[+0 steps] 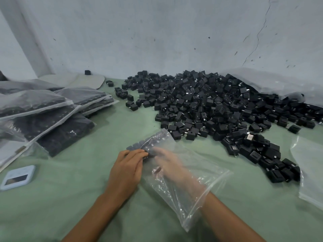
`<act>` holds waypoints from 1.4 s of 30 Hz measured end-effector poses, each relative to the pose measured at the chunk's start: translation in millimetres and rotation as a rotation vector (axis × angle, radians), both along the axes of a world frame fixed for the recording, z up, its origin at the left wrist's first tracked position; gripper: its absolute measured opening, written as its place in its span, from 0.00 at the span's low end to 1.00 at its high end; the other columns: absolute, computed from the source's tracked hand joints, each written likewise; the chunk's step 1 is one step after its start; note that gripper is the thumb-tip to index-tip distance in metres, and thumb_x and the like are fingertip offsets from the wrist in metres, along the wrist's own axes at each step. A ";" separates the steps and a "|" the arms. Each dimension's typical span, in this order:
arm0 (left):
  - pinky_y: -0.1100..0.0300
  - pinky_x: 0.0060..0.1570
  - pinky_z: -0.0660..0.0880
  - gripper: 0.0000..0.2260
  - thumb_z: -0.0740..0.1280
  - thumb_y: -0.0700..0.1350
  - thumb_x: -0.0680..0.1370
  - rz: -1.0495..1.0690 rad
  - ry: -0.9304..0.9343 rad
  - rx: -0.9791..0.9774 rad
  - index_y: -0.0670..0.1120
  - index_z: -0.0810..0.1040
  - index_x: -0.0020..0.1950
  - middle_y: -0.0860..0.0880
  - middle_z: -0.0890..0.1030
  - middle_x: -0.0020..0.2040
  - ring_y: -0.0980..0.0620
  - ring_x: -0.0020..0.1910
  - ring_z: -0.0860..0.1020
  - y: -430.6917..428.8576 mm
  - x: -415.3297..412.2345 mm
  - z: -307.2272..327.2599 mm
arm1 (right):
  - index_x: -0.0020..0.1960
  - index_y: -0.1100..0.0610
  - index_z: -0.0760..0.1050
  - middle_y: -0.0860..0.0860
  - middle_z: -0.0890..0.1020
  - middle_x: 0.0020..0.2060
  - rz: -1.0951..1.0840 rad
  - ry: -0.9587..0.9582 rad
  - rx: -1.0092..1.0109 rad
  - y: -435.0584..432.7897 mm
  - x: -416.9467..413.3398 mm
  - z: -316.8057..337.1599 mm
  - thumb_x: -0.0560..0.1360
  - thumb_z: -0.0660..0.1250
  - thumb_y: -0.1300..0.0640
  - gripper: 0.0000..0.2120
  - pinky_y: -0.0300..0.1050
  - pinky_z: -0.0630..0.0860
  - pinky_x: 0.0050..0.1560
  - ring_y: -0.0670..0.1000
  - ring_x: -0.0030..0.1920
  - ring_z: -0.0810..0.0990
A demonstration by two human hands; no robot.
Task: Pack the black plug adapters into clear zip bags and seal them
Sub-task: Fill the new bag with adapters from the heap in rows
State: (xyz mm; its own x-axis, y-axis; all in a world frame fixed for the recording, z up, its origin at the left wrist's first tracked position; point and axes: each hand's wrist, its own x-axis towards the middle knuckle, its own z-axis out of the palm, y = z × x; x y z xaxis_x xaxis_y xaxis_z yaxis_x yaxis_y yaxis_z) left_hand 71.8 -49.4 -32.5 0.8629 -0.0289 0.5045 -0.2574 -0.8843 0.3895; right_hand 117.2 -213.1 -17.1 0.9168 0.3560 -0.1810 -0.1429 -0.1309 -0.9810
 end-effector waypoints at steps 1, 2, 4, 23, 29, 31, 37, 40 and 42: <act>0.57 0.59 0.70 0.15 0.60 0.43 0.78 0.002 0.006 0.020 0.50 0.83 0.59 0.56 0.81 0.59 0.49 0.54 0.74 0.2 1.2 0.6 | 0.60 0.52 0.78 0.48 0.83 0.47 -0.004 0.029 0.022 -0.5 0.0 1.8 0.79 0.62 0.65 0.14 0.42 0.78 0.31 0.49 0.37 0.82; 0.55 0.57 0.70 0.16 0.59 0.44 0.78 0.008 0.020 0.040 0.50 0.83 0.60 0.56 0.81 0.59 0.48 0.55 0.74 -0.2 2.1 1.6 | 0.59 0.50 0.79 0.45 0.83 0.41 -0.013 0.024 0.017 -1.6 0.2 1.0 0.79 0.62 0.64 0.14 0.42 0.77 0.28 0.48 0.33 0.81; 0.54 0.57 0.67 0.18 0.59 0.43 0.76 0.007 0.055 0.070 0.52 0.82 0.61 0.58 0.80 0.61 0.48 0.58 0.74 -2.1 2.9 3.1 | 0.61 0.48 0.78 0.42 0.82 0.33 -0.028 -0.041 -0.030 -3.8 1.1 -3.6 0.80 0.61 0.65 0.17 0.43 0.77 0.27 0.49 0.28 0.80; 0.58 0.65 0.57 0.20 0.54 0.52 0.79 -0.073 0.221 0.016 0.60 0.75 0.68 0.68 0.69 0.70 0.59 0.71 0.65 -5.2 6.3 4.8 | 0.66 0.41 0.70 0.44 0.80 0.58 0.006 -0.062 -0.095 -63.6 -40.6 0.8 0.77 0.69 0.61 0.24 0.38 0.79 0.56 0.46 0.55 0.81; 0.59 0.63 0.56 0.18 0.56 0.52 0.79 -0.065 0.192 -0.022 0.60 0.78 0.66 0.67 0.72 0.68 0.57 0.70 0.68 -6.8 8.3 3.3 | 0.54 0.58 0.84 0.59 0.85 0.49 0.169 0.026 -0.172 -189.8 -106.3 50.2 0.79 0.66 0.64 0.09 0.44 0.79 0.50 0.53 0.47 0.83; 0.58 0.63 0.57 0.18 0.57 0.52 0.79 -0.064 0.189 -0.024 0.59 0.78 0.65 0.66 0.72 0.68 0.56 0.69 0.68 -8.2 8.5 3.8 | 0.53 0.54 0.85 0.57 0.85 0.45 0.013 -0.056 -0.229 -216.4 -98.6 63.1 0.79 0.66 0.65 0.11 0.45 0.80 0.43 0.52 0.42 0.82; 0.55 0.65 0.58 0.19 0.56 0.52 0.79 -0.063 0.203 -0.005 0.59 0.78 0.66 0.65 0.72 0.69 0.56 0.70 0.68 -9.2 4.7 7.7 | 0.65 0.48 0.78 0.48 0.79 0.55 -0.290 -0.421 -0.879 -231.7 3.0 46.2 0.83 0.59 0.57 0.14 0.48 0.76 0.57 0.51 0.53 0.79; 0.55 0.65 0.59 0.19 0.56 0.51 0.79 -0.063 0.204 -0.003 0.58 0.78 0.66 0.65 0.72 0.69 0.56 0.70 0.68 -10.0 3.0 8.8 | 0.74 0.54 0.69 0.53 0.71 0.63 -0.174 -0.399 -1.159 -229.0 30.6 25.4 0.84 0.55 0.59 0.19 0.51 0.73 0.61 0.56 0.59 0.75; 0.55 0.65 0.59 0.19 0.56 0.52 0.79 -0.063 0.204 -0.001 0.58 0.78 0.66 0.65 0.72 0.69 0.56 0.70 0.68 -10.2 3.1 9.4 | 0.72 0.54 0.71 0.53 0.71 0.61 -0.188 -0.373 -1.156 -230.9 34.7 22.3 0.84 0.57 0.59 0.18 0.52 0.73 0.61 0.57 0.59 0.75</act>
